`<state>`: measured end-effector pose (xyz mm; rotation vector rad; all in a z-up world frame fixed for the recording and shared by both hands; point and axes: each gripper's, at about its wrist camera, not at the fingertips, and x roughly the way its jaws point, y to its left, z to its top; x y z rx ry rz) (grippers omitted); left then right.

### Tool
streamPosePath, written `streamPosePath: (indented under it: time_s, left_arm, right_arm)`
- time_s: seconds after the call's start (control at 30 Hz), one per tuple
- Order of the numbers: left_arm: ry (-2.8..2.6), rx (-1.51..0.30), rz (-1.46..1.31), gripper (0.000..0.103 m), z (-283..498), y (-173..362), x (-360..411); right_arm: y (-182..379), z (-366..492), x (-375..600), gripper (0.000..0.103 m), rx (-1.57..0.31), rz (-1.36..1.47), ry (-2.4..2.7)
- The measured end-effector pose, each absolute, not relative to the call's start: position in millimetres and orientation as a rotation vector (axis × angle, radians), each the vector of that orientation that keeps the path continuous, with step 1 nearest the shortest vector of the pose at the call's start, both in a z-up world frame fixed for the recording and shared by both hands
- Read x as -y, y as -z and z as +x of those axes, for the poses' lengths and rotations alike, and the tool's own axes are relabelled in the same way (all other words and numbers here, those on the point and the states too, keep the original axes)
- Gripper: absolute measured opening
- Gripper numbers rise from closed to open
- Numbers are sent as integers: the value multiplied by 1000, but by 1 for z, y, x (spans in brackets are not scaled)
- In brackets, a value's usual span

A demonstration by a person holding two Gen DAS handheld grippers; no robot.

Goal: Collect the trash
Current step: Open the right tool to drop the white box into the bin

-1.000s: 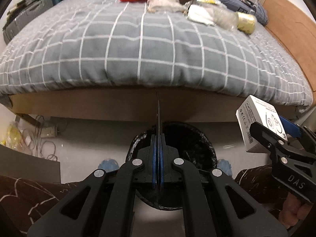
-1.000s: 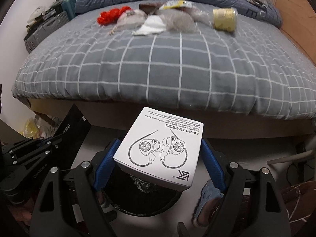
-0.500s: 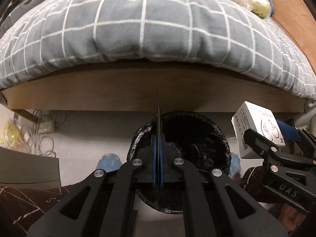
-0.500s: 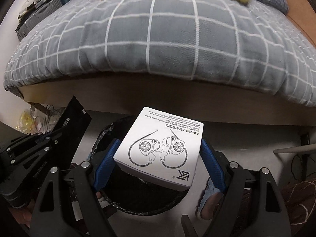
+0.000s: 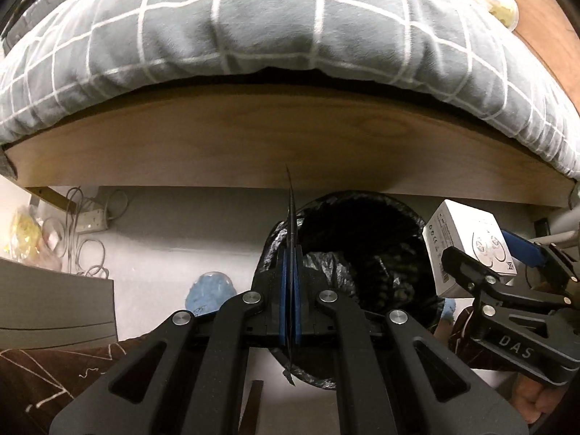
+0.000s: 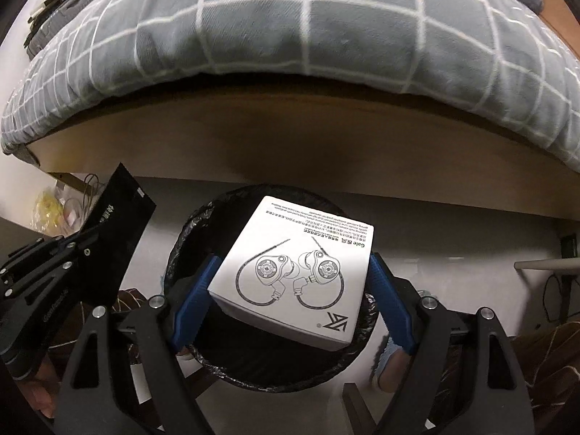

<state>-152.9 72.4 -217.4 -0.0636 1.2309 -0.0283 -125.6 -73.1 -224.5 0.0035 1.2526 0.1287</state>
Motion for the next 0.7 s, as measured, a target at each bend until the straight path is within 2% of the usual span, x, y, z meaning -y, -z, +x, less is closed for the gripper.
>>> streamPosePath:
  time_s: [0.4, 0.43, 0.5, 0.57, 0.7]
  left_arm:
    - [2, -1235, -77, 2, -155, 217, -83]
    - [2, -1234, -76, 2, -155, 216, -82]
    - [3, -1231, -74, 2, -155, 216, -80]
    - [3, -1232, -72, 2, -155, 215, -79]
    - [9, -1234, -70, 2, -154, 213, -75]
  right_arm:
    - [232, -122, 65, 79, -1275, -11, -153]
    - [230, -122, 64, 80, -1272, -10, -156]
    - [229, -122, 58, 92, -1257, -21, -157]
    - [224, -125, 57, 95, -1235, -32, -144]
    - [221, -127, 64, 96, -1229, -39, -134]
